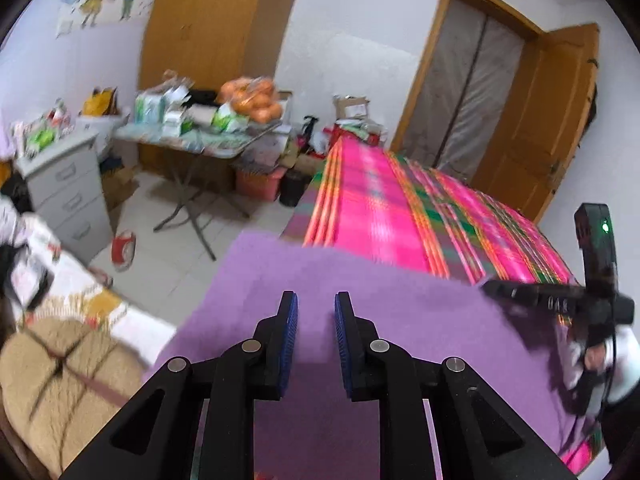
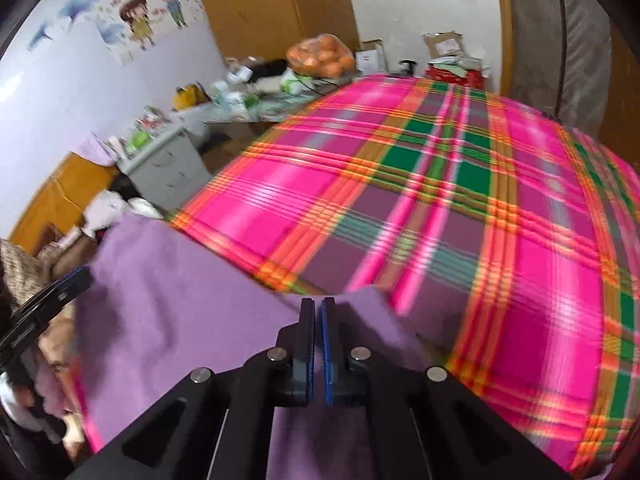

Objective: Fold clothes

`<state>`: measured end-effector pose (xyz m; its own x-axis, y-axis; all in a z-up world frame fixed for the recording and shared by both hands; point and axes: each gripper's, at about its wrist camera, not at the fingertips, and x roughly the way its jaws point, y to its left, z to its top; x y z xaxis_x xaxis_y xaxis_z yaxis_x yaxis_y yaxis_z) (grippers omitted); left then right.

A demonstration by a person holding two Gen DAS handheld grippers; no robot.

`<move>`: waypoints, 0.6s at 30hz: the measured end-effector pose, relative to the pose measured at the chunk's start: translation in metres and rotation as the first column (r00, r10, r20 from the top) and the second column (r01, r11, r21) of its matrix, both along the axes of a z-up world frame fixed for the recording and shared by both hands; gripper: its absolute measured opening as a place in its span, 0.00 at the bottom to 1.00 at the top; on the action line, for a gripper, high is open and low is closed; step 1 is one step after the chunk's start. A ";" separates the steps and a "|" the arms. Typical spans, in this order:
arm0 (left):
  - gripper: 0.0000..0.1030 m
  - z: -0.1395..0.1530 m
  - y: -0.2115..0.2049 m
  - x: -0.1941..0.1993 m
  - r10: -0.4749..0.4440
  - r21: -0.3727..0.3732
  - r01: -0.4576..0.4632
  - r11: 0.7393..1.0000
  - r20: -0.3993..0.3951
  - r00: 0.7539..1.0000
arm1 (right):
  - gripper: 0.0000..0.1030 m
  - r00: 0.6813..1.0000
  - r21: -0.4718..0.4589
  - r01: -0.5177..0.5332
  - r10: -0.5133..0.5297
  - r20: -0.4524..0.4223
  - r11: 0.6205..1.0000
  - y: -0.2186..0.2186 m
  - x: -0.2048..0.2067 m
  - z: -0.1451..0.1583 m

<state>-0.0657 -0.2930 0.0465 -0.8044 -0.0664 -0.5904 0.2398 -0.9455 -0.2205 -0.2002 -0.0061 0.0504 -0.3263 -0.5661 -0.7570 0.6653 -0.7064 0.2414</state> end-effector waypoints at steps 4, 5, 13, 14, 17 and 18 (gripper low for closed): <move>0.19 -0.018 -0.011 -0.046 0.011 0.017 -0.013 1.000 0.110 0.994 | 0.04 0.998 0.007 -0.061 0.060 0.020 0.998 -0.013 0.015 -0.005; 0.19 -0.024 -0.017 -0.051 0.015 0.043 -0.021 0.999 0.133 0.991 | 0.03 0.998 0.021 -0.061 0.060 0.020 0.998 -0.013 0.014 -0.007; 0.17 -0.032 -0.032 -0.044 0.021 0.124 -0.036 0.992 0.121 0.992 | 0.03 0.998 0.007 0.066 -0.066 -0.002 0.998 0.041 -0.001 0.009; 0.17 -0.030 -0.028 -0.038 0.027 0.109 -0.040 0.993 0.112 0.993 | 0.03 0.998 -0.016 0.058 -0.058 -0.002 0.998 0.052 0.004 0.015; 0.17 -0.027 -0.014 -0.025 0.027 0.078 -0.034 0.996 0.082 0.996 | 0.04 1.000 -0.032 0.003 -0.003 0.015 0.999 0.058 0.034 0.012; 0.17 -0.025 -0.006 -0.021 0.016 0.072 -0.021 0.997 0.075 0.997 | 0.04 1.000 -0.035 -0.016 0.017 0.021 0.999 0.059 0.045 0.011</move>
